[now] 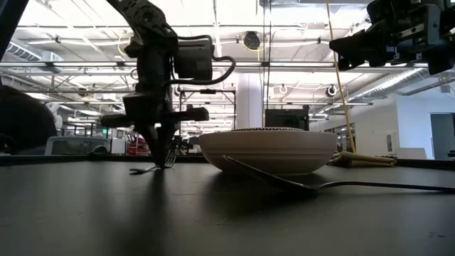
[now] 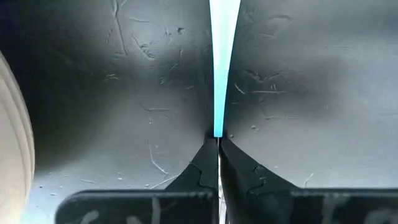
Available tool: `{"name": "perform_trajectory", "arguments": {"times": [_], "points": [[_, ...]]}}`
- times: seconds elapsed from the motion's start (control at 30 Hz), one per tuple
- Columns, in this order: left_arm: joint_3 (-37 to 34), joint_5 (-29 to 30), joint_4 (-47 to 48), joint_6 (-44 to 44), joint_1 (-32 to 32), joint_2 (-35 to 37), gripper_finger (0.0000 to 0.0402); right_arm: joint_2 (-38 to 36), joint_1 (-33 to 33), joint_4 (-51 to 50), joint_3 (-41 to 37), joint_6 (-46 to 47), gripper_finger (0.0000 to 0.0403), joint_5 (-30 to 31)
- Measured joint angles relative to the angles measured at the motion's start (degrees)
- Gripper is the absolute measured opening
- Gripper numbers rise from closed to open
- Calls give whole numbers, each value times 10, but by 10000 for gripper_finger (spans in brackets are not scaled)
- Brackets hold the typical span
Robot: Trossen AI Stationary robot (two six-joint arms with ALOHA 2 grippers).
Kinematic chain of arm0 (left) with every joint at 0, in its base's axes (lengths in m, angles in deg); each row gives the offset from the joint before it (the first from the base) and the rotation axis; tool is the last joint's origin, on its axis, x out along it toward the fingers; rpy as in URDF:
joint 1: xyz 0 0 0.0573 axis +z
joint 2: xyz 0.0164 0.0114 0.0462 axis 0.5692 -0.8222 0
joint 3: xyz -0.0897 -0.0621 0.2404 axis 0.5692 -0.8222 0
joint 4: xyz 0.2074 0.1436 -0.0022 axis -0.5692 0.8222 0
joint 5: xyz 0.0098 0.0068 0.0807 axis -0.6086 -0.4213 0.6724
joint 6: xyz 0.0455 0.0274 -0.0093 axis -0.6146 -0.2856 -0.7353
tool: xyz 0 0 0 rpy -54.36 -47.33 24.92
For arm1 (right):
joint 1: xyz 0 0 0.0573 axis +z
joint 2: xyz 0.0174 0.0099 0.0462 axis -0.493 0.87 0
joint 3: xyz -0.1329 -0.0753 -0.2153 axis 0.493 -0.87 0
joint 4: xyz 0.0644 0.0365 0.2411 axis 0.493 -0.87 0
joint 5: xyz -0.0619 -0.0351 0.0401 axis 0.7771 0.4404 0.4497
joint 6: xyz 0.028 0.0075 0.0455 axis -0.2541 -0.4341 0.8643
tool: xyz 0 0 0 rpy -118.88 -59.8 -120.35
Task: Set table place
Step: Put the light blue fork on the left side of the brown plate
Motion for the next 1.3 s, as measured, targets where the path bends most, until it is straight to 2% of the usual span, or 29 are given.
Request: {"name": "perform_trajectory", "arguments": {"times": [0.43,0.83,1.3], "points": [[-5,2,-19,25,-9,0,5,0,0,0,0,1,0,0],[-6,7,-20,36,-9,-1,66,0,0,0,0,2,0,0],[-9,27,-8,64,-17,11,74,0,0,0,0,7,0,0]]}}
